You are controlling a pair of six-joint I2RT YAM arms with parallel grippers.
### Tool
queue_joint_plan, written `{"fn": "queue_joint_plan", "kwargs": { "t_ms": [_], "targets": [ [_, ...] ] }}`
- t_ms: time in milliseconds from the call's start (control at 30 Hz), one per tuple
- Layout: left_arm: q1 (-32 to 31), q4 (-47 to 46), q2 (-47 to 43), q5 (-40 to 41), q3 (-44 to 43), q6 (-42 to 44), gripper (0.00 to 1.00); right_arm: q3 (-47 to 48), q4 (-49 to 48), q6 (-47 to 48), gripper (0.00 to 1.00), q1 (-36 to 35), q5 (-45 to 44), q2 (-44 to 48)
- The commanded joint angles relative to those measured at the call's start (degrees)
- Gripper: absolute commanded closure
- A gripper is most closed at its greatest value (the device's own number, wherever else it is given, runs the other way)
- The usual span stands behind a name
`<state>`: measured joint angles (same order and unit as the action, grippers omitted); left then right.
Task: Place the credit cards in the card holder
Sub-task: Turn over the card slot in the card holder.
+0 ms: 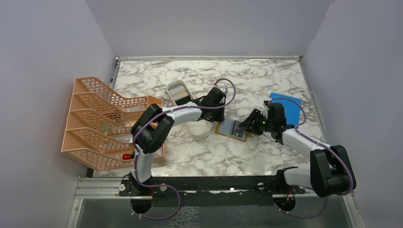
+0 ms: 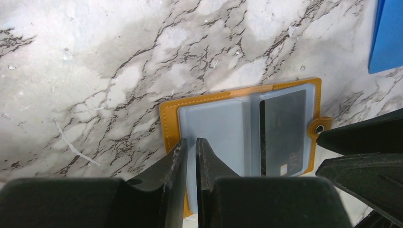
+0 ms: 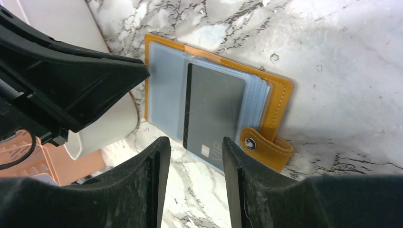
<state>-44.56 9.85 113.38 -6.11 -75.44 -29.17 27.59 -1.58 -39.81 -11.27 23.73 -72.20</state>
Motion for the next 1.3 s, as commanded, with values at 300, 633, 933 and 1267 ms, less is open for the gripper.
{"fn": "queue_joint_plan", "kwargs": {
  "t_ms": [300,633,933,1267],
  "targets": [
    [0.2,2.5,0.5,1.0,-0.6,2.6,0.82,0.3,0.1,1.1,0.50,-0.1,-3.9,-4.7],
    [-0.2,-1.9,1.0,-4.5,2.4,0.6,0.82,0.2,-4.7,0.6,0.51,-0.1,-0.9,-5.4],
    [-0.6,-5.8,0.9,-8.0,4.6,-2.0,0.83,-0.2,-7.8,-1.1,0.51,-0.1,2.4,-7.0],
    [-1.6,-8.8,0.8,-10.3,5.6,-4.3,0.83,-1.8,-13.2,-3.4,0.51,-0.1,8.2,-4.0]
  ]
}}
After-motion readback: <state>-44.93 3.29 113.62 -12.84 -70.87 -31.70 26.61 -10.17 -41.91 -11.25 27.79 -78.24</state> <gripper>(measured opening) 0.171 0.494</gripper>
